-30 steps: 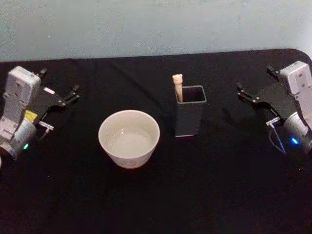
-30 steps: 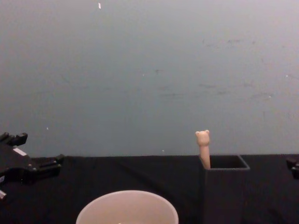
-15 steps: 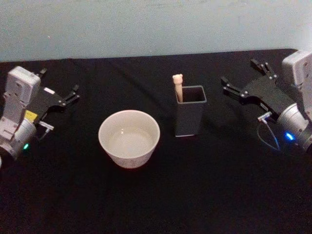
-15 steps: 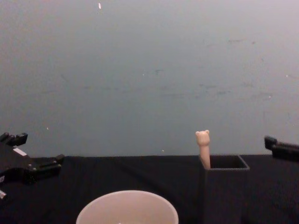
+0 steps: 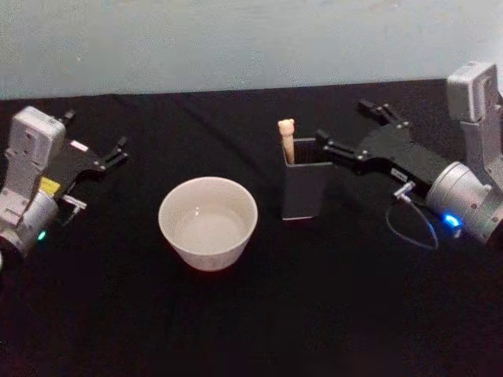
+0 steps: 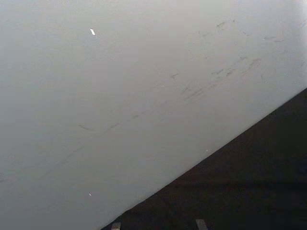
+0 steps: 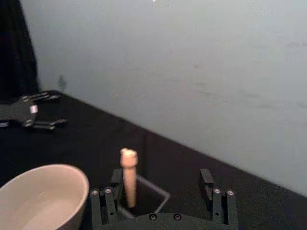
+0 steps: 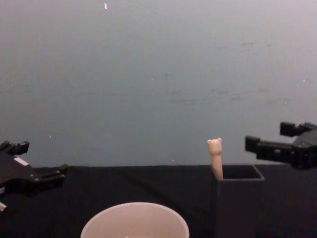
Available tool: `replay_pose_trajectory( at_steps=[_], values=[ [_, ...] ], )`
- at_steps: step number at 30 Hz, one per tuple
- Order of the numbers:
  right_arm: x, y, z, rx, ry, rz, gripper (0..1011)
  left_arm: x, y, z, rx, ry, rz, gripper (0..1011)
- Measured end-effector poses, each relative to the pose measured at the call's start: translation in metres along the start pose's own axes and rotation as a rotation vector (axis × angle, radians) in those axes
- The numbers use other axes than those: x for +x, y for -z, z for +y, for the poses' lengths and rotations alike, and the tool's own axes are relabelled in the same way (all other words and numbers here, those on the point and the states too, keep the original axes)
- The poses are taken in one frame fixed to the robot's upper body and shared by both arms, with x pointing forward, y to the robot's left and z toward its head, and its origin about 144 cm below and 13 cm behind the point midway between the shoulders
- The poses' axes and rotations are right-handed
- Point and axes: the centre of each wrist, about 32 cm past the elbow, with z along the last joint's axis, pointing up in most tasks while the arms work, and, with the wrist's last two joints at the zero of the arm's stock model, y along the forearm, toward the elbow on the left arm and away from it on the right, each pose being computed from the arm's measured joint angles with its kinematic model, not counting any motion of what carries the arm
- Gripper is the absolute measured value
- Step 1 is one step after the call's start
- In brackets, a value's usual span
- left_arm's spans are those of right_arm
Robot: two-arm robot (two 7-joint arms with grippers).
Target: Pick up the stirring spoon with one hand, stir inside the cup, then place it back in its original position.
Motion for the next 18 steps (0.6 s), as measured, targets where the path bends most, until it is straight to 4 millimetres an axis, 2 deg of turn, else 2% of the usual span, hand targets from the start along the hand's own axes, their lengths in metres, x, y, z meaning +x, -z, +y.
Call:
replay_pose_trajectory(
  at_steps=[3,4,18],
  values=[
    [-0.002,-0.002,0.0,-0.031,-0.035,0.012,1002,0.0,0.0,0.0,0.0,0.0,0.0,1001],
    [-0.006,-0.004,0.006,-0.106,-0.094,0.017,1002,0.0,0.0,0.0,0.0,0.0,0.0,1001],
    [-0.006,-0.01,0.038,-0.158,-0.136,-0.059,1000,0.0,0.0,0.0,0.0,0.0,0.0,1001]
  ],
)
